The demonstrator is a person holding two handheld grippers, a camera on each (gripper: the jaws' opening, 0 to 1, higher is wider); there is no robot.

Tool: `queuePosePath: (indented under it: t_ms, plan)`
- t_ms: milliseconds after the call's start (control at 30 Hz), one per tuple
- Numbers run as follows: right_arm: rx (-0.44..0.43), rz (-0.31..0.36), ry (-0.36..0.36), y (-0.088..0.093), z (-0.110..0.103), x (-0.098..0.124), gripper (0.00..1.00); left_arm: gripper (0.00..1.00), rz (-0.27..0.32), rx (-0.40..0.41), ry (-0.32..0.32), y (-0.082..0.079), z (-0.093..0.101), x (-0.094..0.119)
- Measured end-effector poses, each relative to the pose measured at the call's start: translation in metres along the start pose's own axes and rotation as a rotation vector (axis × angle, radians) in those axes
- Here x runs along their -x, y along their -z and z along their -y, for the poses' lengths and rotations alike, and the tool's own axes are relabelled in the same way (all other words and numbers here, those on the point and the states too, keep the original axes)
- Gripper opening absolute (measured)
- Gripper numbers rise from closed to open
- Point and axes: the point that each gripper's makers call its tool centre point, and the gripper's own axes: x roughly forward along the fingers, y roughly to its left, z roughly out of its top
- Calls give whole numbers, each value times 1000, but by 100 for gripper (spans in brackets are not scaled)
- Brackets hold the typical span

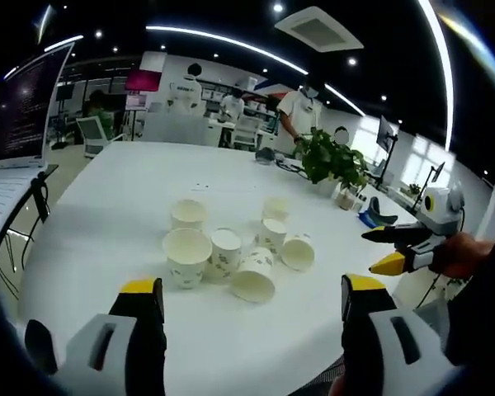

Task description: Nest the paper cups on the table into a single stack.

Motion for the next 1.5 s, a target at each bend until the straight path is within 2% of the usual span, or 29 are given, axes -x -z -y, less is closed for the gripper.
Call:
queuePosePath:
  t_ms: [300,500,733,867,1067,1500]
  plan:
    - [4,-4,3,6,-3,7,76,88,24,4,-12,4,-1,9]
    - [9,26,8,1,-6,13,76,88,39,-11,-24,4,0,20]
    - [-12,20,10,11,-4,15,75,87,17,-13,-23,19,10,24]
    - [-13,3,4,16,-4,13,74,87,13,-1,-27,22,8,25]
    - [-10,-1,-9,14,-6,4,73,87,12,3,-35,21,4,26]
    - [41,-21,-74,8,-29,-13,72,87,8,6,-47,26,0,33]
